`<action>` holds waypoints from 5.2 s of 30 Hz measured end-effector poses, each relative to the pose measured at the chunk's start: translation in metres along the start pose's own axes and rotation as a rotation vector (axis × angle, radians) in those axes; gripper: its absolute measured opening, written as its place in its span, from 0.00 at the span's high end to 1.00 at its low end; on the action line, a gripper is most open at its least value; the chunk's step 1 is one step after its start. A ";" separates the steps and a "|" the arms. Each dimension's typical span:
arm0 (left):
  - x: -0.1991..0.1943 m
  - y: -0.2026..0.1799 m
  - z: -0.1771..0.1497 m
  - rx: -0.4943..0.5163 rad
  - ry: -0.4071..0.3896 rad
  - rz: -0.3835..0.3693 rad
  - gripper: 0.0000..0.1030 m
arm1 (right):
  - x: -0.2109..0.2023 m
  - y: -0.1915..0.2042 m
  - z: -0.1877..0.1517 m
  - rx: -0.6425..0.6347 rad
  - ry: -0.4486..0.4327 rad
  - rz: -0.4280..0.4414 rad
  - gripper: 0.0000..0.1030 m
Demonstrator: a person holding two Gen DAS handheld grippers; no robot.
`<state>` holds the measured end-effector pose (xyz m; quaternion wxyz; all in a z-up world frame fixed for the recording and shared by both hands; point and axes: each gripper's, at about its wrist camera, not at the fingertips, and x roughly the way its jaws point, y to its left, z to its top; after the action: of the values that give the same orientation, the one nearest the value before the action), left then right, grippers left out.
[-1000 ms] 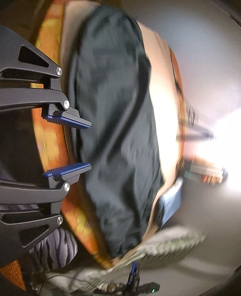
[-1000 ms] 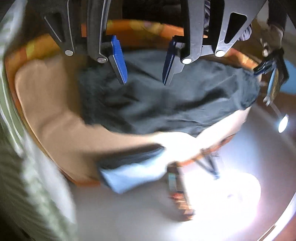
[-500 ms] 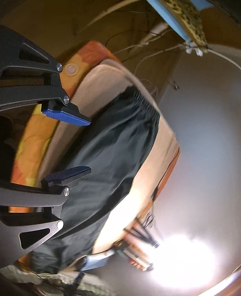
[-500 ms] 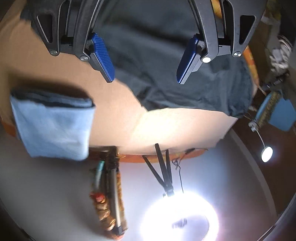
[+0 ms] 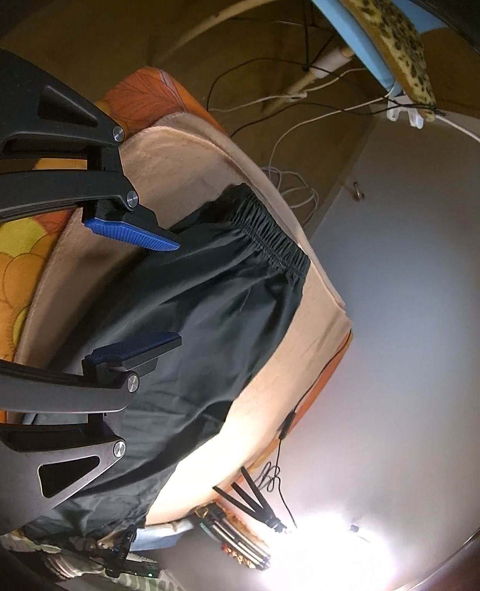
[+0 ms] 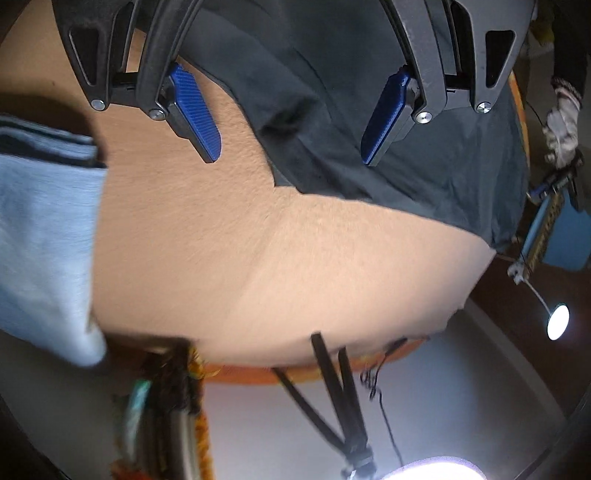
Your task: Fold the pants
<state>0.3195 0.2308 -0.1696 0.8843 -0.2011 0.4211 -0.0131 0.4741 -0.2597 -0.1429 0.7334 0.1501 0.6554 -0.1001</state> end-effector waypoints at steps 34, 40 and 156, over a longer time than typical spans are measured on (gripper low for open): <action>0.041 0.062 0.033 -0.208 -0.034 0.006 0.47 | -0.041 0.141 0.015 -0.251 -0.167 -0.182 0.55; 0.045 0.055 0.031 -0.154 -0.054 0.056 0.68 | -0.030 0.194 0.024 -0.297 -0.158 -0.075 0.55; -0.032 -0.103 -0.016 0.368 -0.227 -0.173 0.93 | 0.113 0.405 0.092 -0.055 0.074 0.370 0.87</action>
<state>0.3018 0.1373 -0.1172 0.9434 -0.0718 0.2905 -0.1430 0.7122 0.0924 -0.2097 0.7185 0.2516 0.6456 0.0598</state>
